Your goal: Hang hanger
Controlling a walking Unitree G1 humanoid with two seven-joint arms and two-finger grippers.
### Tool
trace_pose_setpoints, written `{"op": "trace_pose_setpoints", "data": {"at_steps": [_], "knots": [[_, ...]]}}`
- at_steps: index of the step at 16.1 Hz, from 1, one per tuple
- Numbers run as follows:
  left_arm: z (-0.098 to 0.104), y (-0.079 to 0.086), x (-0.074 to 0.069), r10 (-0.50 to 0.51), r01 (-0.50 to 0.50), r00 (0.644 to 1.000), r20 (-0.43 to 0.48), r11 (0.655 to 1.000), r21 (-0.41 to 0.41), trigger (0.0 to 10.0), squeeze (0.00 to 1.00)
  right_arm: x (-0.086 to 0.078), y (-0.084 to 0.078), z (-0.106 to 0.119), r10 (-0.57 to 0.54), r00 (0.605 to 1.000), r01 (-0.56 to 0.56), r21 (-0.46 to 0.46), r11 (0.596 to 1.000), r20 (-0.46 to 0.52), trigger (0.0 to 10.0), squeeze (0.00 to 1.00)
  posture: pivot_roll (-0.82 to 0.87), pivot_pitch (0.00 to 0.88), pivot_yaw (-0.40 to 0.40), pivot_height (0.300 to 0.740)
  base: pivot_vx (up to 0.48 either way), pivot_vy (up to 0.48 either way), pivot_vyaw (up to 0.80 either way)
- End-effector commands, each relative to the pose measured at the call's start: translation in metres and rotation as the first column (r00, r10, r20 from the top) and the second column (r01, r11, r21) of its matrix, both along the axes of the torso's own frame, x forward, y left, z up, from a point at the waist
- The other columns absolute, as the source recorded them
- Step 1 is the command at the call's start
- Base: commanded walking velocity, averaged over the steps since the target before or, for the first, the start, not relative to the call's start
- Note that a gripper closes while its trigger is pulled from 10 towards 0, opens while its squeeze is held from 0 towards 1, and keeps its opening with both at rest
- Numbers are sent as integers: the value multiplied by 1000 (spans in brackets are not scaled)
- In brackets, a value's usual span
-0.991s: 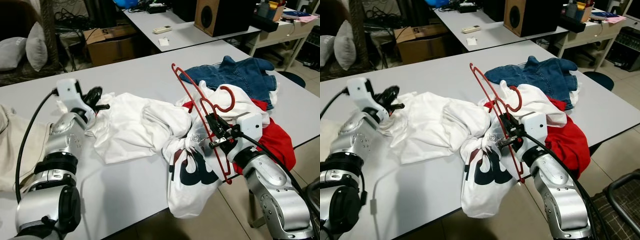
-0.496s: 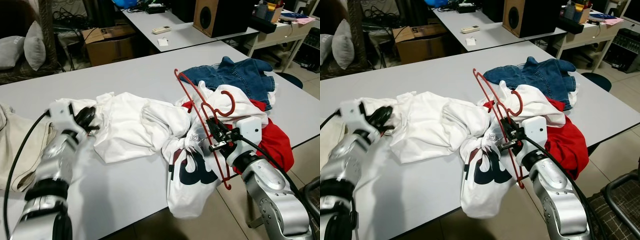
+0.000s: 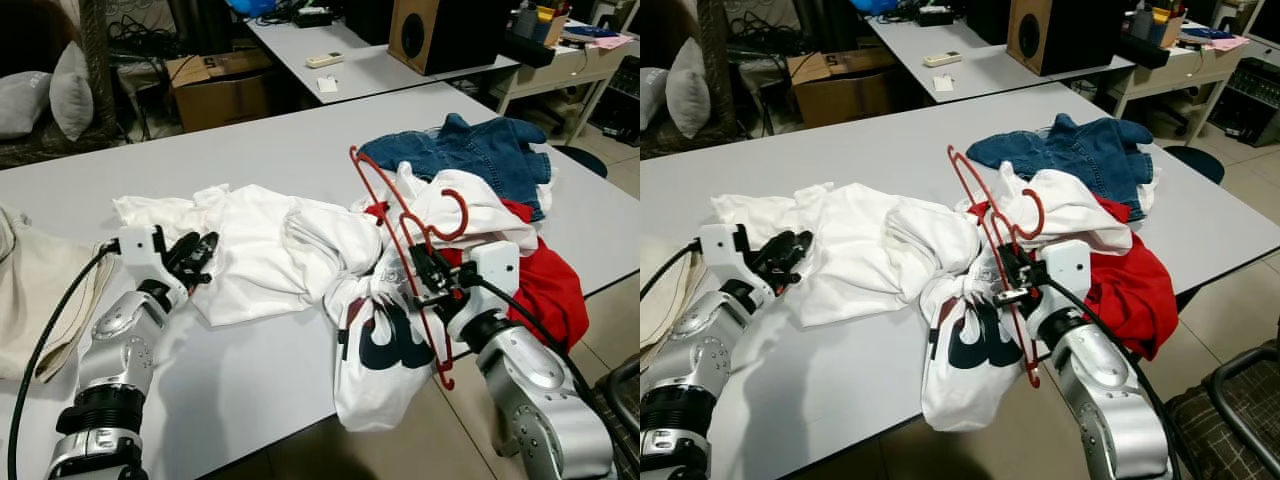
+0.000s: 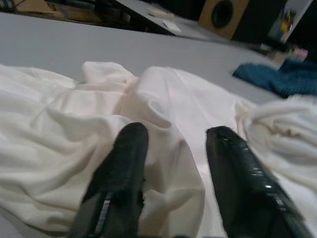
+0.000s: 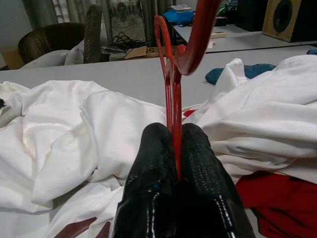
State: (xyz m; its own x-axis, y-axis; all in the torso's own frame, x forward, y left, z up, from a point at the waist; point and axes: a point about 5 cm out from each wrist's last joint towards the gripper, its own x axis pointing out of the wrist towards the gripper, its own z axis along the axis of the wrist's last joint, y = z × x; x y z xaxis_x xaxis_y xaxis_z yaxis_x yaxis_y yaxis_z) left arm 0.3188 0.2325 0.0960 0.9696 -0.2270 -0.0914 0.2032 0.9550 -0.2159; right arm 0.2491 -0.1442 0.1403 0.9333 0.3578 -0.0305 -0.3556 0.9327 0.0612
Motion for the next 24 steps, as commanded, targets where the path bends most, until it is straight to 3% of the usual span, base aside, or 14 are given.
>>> {"op": "trace_pose_setpoints", "data": {"at_steps": [1,2,3,7,8,9,10,13,19,22,24], "knots": [[-6,1,-2,-5,9,999,-33,994,107,10000,1000,-1,3,5,11,1000,-11,6,1000,16,10000,0,-54,0,54,740,0,0,0],[-9,1,-3,-14,21,999,-48,988,154,10000,1000,-1,4,5,12,1000,-12,11,1000,16,10000,0,-56,0,56,740,0,0,0],[-15,2,-4,2,18,997,-77,968,252,10000,0,-1,3,5,10,1000,-10,6,1000,21,10000,0,-57,0,58,740,0,0,0],[-19,-2,0,-30,67,993,-112,938,340,10000,0,-1,3,6,3,999,-2,-16,1000,41,10000,0,-62,0,75,740,0,0,0],[-20,-2,1,-38,80,991,-125,933,351,5373,0,-1,4,7,0,999,1,-17,1000,44,10000,0,-70,0,84,740,0,0,0],[-20,-2,2,-35,81,990,-133,930,359,1765,0,-1,5,7,-2,999,3,-15,1000,46,10000,0,-76,0,96,740,0,0,0],[-21,-2,3,-29,75,991,-134,932,356,0,0,-3,5,8,-8,999,9,-17,1000,50,10000,0,-76,0,96,740,0,0,0],[-19,-8,8,-50,85,991,-123,949,303,0,0,-8,2,4,-31,998,32,-24,999,47,10000,0,-93,0,127,740,0,0,0],[-23,-10,6,-52,84,990,-129,962,259,0,0,-7,4,5,-9,999,11,-40,999,52,10000,0,-82,0,98,740,0,0,0],[-29,0,-1,20,17,990,-143,967,254,0,0,-4,5,5,15,999,-13,-54,998,50,10000,0,-68,0,76,740,0,0,0],[-24,5,0,82,-61,991,-103,979,195,0,0,-1,7,5,15,998,-13,-49,999,53,10000,0,-63,0,67,740,0,0,0]]}}
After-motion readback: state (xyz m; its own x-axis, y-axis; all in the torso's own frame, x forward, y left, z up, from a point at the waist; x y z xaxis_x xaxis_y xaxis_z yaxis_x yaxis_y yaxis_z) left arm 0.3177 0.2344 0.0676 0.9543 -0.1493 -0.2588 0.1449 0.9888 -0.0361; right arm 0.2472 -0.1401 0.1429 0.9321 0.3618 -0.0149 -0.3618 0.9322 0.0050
